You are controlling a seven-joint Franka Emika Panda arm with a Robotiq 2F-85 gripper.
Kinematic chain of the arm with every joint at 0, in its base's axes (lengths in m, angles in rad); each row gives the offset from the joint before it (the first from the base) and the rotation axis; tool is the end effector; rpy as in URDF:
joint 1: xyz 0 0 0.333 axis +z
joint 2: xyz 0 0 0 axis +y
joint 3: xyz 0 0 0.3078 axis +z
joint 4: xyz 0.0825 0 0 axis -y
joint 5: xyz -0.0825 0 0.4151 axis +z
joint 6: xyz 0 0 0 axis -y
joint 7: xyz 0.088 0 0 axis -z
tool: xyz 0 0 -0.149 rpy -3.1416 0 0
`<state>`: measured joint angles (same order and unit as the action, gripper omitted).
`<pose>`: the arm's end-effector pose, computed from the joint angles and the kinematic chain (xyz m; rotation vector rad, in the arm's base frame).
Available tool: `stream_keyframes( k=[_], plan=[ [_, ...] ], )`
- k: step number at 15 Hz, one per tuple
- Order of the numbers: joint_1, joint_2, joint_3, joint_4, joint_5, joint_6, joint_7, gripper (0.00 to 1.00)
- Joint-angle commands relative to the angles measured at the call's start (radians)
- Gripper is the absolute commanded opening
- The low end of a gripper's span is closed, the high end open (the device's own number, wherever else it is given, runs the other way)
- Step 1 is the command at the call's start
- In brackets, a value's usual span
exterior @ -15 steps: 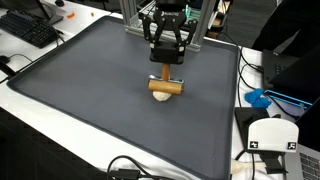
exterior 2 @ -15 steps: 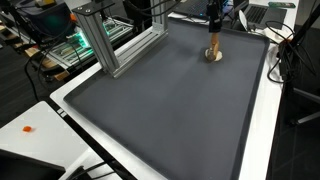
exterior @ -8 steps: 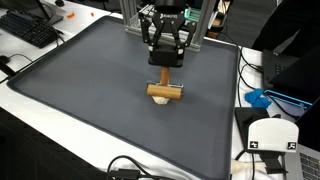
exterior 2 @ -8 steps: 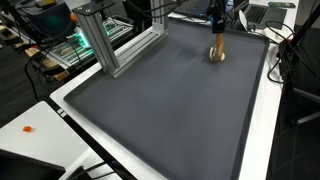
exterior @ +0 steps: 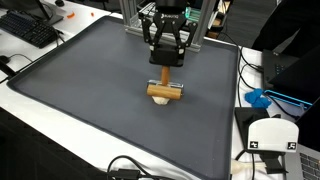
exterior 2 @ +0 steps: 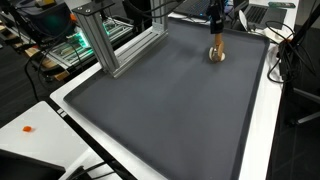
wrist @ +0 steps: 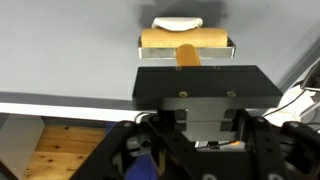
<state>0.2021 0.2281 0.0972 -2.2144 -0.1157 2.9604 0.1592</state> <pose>0.6002 0.1924 0.2642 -2.9320 -0.3536 -0.7739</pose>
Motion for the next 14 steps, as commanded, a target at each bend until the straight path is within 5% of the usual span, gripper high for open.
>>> stream_keyframes(
  k=[1, 14],
  plan=[
    [0.009, -0.004, -0.012, -0.019, -0.015, -0.114, 0.012, 0.35],
    [-0.005, -0.050, -0.002, 0.001, -0.006, -0.260, -0.005, 0.35]
  ],
)
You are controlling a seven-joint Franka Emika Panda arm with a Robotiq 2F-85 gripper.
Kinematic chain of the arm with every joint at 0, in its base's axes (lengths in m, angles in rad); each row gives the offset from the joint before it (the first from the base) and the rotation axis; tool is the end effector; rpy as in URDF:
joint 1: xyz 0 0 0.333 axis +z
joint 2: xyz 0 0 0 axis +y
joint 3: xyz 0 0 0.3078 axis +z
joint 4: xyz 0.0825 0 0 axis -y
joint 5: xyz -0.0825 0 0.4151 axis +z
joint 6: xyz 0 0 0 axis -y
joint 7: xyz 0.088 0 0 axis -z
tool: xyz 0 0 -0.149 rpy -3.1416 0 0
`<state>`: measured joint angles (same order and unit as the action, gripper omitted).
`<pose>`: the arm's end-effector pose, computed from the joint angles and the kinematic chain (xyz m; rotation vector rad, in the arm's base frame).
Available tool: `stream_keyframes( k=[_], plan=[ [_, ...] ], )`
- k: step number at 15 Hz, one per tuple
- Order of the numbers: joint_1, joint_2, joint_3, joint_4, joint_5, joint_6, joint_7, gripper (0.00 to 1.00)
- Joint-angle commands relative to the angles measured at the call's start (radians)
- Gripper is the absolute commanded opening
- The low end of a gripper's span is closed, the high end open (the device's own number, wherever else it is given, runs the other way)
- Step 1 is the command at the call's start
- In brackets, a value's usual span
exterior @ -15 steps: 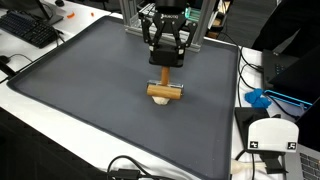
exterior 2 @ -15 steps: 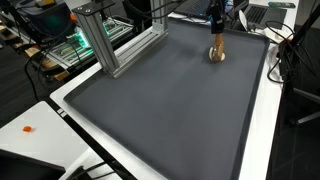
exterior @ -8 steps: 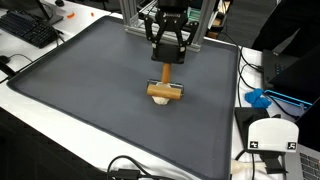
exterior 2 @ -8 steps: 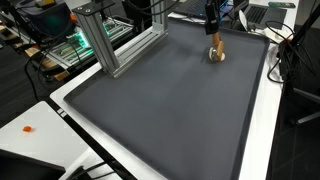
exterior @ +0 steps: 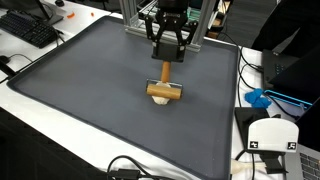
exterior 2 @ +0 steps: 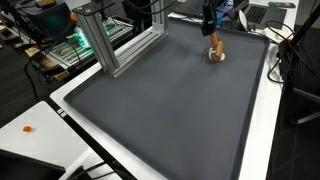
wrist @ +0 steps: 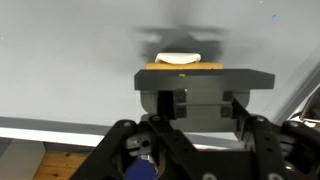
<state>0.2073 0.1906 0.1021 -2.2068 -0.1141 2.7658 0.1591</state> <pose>0.5866 0.1910 0.2634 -3.0220 -0.3693 -0.5689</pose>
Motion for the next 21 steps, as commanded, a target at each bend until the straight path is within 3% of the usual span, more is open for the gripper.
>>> stream_keyframes(
  k=[1, 21],
  plan=[
    [-0.011, -0.014, -0.006, -0.003, -0.009, -0.077, -0.005, 0.35],
    [-0.023, -0.035, 0.016, 0.078, 0.024, -0.384, -0.081, 0.35]
  ],
)
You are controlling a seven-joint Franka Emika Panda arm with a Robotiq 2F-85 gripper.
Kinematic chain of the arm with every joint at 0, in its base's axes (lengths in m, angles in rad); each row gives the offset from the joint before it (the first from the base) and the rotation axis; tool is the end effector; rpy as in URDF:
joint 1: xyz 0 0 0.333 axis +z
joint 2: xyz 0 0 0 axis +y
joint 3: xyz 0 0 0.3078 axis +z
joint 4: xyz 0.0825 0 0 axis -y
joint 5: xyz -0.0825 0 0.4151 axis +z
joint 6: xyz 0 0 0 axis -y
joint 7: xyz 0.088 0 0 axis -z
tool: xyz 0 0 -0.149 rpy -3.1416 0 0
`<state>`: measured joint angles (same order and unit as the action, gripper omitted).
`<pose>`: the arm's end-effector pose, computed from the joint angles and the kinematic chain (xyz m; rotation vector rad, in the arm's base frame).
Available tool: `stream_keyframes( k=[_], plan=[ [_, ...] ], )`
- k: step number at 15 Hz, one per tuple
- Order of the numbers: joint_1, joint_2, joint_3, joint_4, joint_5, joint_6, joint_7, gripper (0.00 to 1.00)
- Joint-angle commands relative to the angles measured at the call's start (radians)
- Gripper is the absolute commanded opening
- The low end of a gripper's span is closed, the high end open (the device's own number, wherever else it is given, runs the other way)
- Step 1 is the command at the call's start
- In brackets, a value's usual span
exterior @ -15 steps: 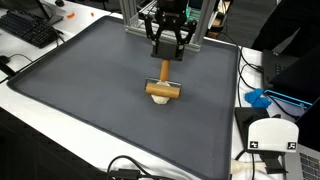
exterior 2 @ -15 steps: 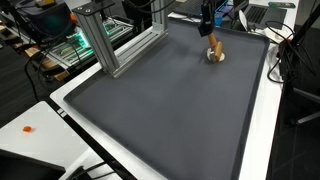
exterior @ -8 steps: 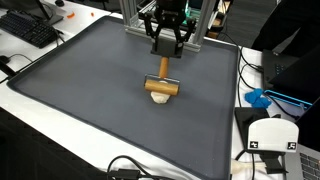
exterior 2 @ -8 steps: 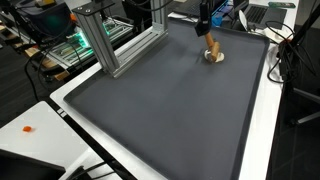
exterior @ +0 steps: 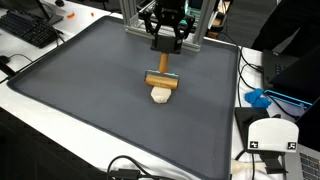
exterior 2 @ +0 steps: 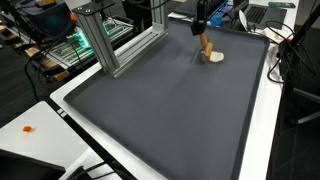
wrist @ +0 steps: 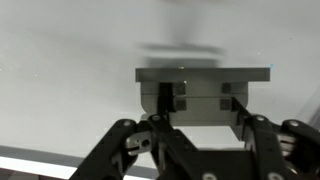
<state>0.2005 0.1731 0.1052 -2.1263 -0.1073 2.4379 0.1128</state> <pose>0.5796 0.1798 0.2724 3.0786 0.4135 0.2314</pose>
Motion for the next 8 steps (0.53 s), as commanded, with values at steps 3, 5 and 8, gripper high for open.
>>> stream_keyframes(
  k=[3, 5, 8],
  plan=[
    [-0.018, -0.020, 0.015, 0.002, 0.013, -0.005, -0.045, 0.35],
    [-0.018, -0.022, 0.022, 0.001, 0.019, 0.034, -0.074, 0.35],
    [-0.017, -0.009, 0.032, 0.002, 0.018, 0.060, -0.129, 0.35]
  ],
)
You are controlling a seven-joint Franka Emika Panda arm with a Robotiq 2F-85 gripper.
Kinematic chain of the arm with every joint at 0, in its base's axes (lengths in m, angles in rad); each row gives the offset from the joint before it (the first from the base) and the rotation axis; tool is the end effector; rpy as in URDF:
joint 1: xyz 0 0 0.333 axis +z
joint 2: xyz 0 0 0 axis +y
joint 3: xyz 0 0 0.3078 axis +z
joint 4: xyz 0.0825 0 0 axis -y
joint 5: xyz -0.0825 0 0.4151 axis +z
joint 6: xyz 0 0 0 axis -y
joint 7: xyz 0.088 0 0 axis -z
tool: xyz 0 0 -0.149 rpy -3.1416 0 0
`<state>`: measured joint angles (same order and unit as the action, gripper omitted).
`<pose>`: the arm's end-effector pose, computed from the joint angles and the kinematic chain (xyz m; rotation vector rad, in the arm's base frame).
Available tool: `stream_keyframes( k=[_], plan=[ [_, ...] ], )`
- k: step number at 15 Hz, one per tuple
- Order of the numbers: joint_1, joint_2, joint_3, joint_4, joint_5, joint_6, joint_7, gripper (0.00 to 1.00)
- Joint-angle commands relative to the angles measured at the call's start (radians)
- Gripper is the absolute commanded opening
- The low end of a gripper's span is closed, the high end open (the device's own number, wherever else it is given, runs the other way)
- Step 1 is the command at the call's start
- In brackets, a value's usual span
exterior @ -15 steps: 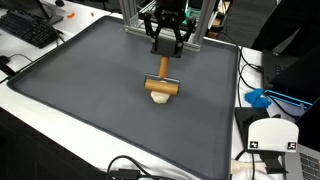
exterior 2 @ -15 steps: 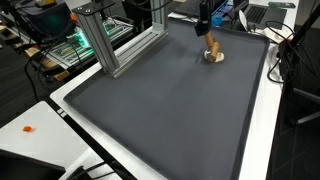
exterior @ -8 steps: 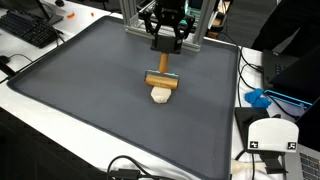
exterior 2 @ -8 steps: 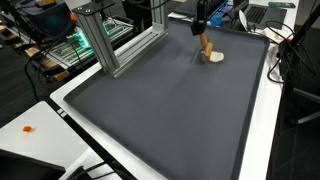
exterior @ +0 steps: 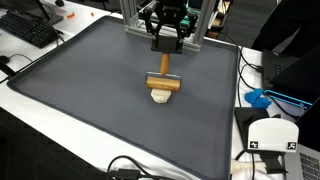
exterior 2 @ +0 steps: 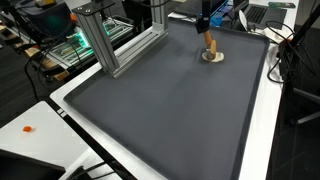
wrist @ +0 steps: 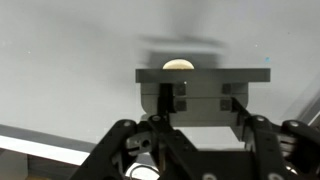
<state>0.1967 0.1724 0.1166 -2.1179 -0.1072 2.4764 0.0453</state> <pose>0.5857 0.1872 0.2812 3.0616 0.5296 0.3029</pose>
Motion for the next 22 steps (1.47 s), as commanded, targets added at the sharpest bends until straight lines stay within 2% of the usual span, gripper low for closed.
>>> stream_keyframes(
  k=[1, 22],
  plan=[
    [-0.013, -0.002, 0.022, -0.006, 0.009, 0.022, -0.071, 0.35],
    [-0.002, 0.106, 0.031, 0.025, 0.002, 0.172, -0.086, 0.35]
  ],
)
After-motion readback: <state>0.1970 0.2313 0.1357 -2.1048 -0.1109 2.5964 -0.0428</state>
